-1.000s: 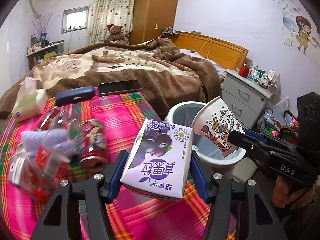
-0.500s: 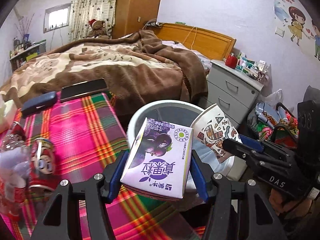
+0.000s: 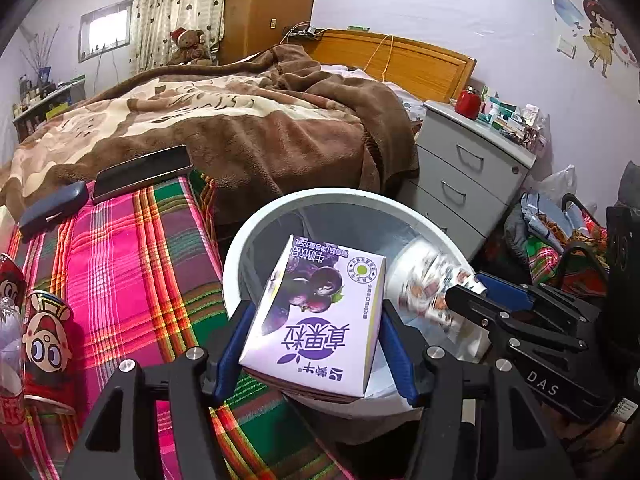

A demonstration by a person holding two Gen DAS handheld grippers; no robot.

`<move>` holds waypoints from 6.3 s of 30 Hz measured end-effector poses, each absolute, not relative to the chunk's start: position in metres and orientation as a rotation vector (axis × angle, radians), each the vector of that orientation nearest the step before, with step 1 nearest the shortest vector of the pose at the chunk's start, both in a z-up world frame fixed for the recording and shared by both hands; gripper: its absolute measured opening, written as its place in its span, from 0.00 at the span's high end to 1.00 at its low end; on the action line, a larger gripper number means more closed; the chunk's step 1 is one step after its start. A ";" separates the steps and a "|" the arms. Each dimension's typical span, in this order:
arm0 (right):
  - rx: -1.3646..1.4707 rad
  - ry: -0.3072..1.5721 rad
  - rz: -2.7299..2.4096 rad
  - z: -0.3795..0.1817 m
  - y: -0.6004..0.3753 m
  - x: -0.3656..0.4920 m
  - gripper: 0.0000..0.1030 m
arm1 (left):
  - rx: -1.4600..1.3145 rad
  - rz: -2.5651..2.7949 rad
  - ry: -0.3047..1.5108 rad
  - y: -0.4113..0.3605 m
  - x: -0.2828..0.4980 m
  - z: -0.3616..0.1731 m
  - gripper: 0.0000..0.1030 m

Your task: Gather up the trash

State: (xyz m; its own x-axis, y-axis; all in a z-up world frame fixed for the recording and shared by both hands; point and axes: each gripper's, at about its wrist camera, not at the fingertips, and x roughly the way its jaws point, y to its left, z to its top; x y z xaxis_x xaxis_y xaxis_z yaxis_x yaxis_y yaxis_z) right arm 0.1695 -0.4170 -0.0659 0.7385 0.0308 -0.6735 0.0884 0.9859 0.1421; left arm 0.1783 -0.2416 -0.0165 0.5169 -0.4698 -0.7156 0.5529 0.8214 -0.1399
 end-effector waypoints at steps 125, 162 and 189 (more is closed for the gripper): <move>0.083 0.869 0.240 -0.073 -0.189 0.234 0.46 | -0.148 -0.090 0.790 0.096 0.168 -0.036 0.61; 0.124 0.816 0.194 -0.069 -0.225 0.175 0.46 | -0.160 -0.076 0.732 0.073 0.102 -0.020 0.62; 0.131 0.793 0.219 -0.066 -0.227 0.161 0.46 | -0.190 -0.077 0.719 0.075 0.090 -0.021 0.62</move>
State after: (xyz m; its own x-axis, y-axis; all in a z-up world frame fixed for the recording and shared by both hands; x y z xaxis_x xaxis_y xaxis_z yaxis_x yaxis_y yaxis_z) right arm 0.1609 -0.2270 -0.0656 0.6807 0.2433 -0.6910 -0.1450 0.9693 0.1984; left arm 0.0900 0.0752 -0.0215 0.7506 -0.1351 -0.6468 0.0049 0.9800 -0.1990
